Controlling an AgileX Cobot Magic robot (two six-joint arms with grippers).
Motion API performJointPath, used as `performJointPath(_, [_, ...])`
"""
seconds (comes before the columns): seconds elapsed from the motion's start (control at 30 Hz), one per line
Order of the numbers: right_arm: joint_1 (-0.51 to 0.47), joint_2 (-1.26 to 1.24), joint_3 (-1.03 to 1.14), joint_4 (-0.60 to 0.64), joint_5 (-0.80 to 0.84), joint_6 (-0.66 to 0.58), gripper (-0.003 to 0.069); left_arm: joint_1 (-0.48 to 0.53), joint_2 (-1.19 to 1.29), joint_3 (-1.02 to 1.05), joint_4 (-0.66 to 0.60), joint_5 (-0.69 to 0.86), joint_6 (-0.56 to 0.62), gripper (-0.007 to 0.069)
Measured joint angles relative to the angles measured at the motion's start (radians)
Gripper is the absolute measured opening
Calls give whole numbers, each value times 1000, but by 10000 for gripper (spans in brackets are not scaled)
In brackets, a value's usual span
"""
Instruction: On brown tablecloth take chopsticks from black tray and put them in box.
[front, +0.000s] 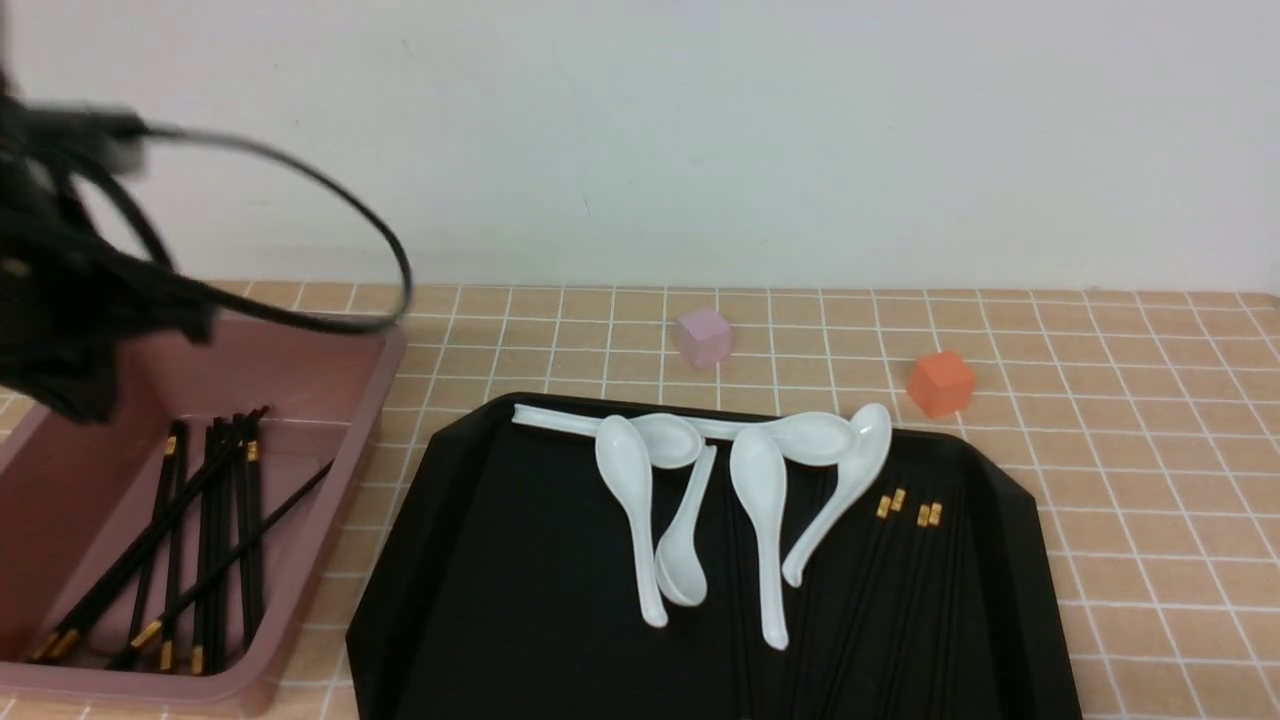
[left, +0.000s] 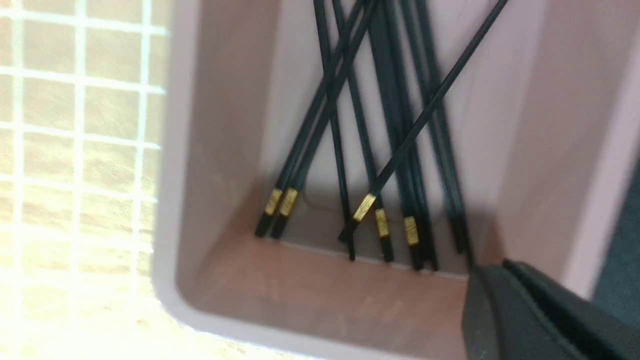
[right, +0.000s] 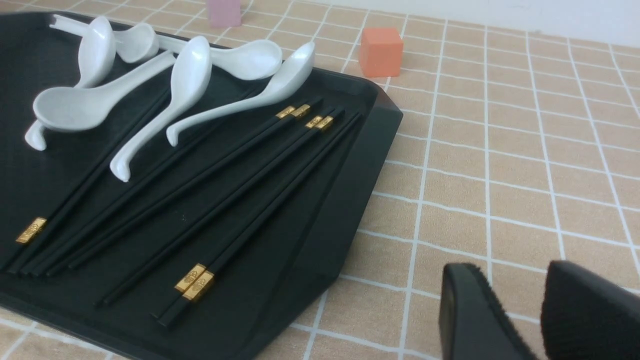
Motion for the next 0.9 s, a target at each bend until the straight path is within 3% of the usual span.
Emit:
performJointPath(0.3, [0,0,0,1,0,0,239,0,-402,181,-158,-41,46,-13])
performJointPath(0.67, [0,0,0,1,0,0,239,0,-1124,767,-210,-475,-14,-13])
performJointPath(0.9, [0,0,0,0,0,0,239,0,-1325,1012,-234,-692,-38,-13])
